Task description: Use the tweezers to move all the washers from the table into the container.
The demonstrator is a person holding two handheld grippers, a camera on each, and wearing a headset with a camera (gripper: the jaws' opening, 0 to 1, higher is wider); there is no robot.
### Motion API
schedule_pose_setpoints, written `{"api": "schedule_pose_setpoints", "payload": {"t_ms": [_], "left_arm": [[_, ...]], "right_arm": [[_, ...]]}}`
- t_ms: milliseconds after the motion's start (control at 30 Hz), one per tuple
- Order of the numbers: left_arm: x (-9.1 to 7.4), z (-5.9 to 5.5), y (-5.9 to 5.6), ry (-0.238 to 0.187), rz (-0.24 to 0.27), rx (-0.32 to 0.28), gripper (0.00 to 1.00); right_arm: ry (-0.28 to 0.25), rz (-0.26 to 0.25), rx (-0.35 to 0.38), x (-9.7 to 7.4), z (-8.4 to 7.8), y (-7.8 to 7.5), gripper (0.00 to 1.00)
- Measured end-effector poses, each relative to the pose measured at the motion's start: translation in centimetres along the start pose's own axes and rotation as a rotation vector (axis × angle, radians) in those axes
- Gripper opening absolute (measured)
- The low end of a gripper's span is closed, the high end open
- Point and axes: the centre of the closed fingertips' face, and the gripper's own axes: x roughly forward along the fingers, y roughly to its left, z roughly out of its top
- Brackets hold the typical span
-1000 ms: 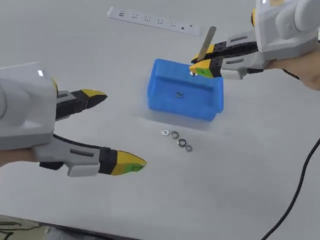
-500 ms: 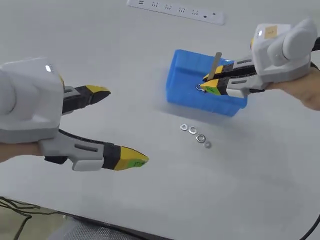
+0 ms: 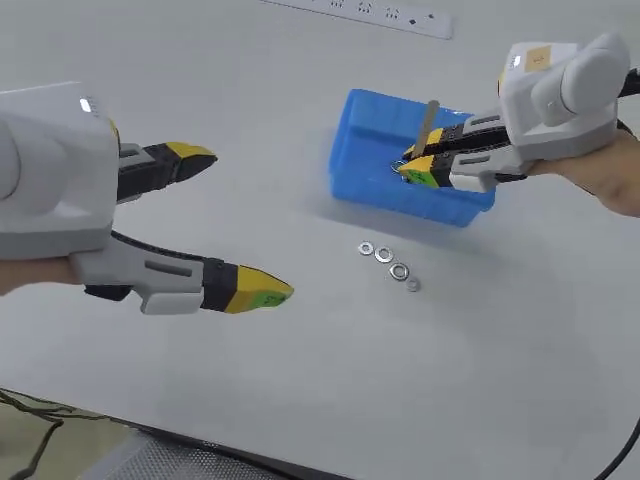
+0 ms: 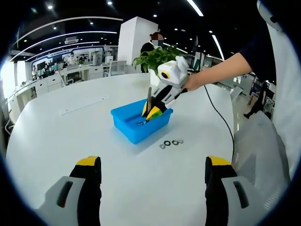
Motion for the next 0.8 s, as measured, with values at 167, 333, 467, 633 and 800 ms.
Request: {"api": "schedule_pose_setpoints", "payload": {"t_ms": [167,333,467,633,800], "left_arm": [[0.0,-0.3,-0.2,0.011,-0.004,0.0,0.96],[0.0,-0.2,0.0,0.008,0.0,0.002,0.96],[0.3,1.6,1.4,-0.044,0.051,0.028,0.92],[1.3,5.3,2.8,-0.16,0.059,-0.016,0.88],[3.3,9.4,4.5,-0.293,0.048,-0.048,0.66]], "right_arm": [[0.001,-0.002,-0.009,-0.1,0.0,0.2,0.1],[0.002,-0.008,-0.026,-0.1,0.2,0.2,0.09],[0.0,-0.012,-0.031,-0.2,0.5,0.2,0.08],[-0.013,-0.019,-0.041,-0.3,1.0,0.2,0.08],[-0.023,-0.026,-0.037,-0.5,1.6,0.1,0.08]]}}
